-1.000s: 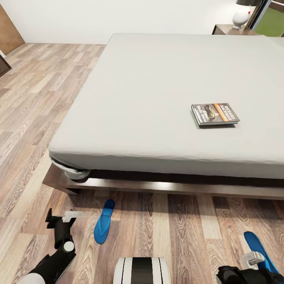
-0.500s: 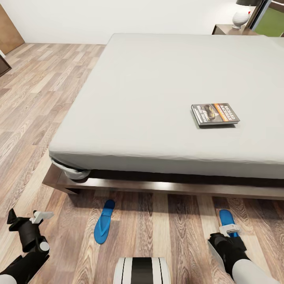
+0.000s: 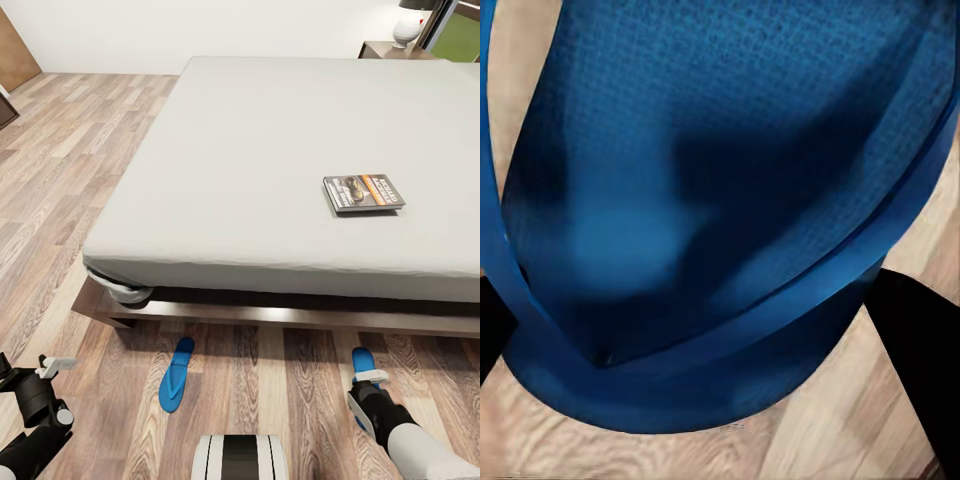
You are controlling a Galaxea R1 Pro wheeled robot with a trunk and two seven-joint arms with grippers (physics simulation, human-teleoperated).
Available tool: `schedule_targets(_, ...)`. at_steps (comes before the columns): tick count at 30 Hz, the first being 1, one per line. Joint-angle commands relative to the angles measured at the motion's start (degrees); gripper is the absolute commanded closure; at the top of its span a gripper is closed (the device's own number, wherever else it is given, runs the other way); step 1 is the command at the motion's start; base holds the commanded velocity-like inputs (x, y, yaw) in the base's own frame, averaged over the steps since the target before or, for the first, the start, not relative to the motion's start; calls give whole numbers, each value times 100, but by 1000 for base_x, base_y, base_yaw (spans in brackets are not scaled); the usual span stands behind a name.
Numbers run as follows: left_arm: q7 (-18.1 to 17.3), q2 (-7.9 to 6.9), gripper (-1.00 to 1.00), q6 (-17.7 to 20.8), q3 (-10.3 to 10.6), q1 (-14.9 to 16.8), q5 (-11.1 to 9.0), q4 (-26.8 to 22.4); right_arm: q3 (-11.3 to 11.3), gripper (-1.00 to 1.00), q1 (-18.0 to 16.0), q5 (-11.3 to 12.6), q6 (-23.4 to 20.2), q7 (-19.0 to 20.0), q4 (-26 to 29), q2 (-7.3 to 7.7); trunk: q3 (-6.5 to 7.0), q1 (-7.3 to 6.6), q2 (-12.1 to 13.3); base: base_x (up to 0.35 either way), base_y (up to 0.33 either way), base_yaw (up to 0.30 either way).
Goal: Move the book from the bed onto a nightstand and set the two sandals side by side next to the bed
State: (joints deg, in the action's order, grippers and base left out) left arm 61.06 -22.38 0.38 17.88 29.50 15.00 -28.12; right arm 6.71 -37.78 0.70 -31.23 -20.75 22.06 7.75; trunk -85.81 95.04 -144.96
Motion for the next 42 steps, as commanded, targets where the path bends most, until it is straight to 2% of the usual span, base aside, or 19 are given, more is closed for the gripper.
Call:
schedule_targets(1, 34, -10, -100, 5, 28, 4, -7, 47, 41, 100, -8, -1, -52, 148, 8, 1, -3, -1, -1, 0, 0, 0)
schedule_targets(4, 42, -17, -100, 3, 30, 0, -7, 140, 41, 100, -21, -2, -56, 433, 9, -6, -3, -1, -1, 0, 6, 0)
schedule_targets(7, 33, -19, -100, 0, 31, -3, -9, 174, 41, 100, -27, -2, -56, 525, 11, 1, -3, -1, -1, 7, 74, 0)
schedule_targets(23, -26, -48, -100, -9, 40, -6, -6, 202, 45, 100, -70, 0, -53, 709, 18, -40, -3, -1, -1, 16, 155, 0)
schedule_targets(35, -36, -136, -100, 0, 35, -6, -6, 202, 48, 100, -72, 0, -19, 730, 18, -57, -3, -1, -1, 1, 272, 0)
schedule_targets(42, -35, -221, -100, 12, 32, 0, -6, 355, 51, 100, -137, -8, -9, 730, 18, -187, -3, -1, -1, 29, 154, 0)
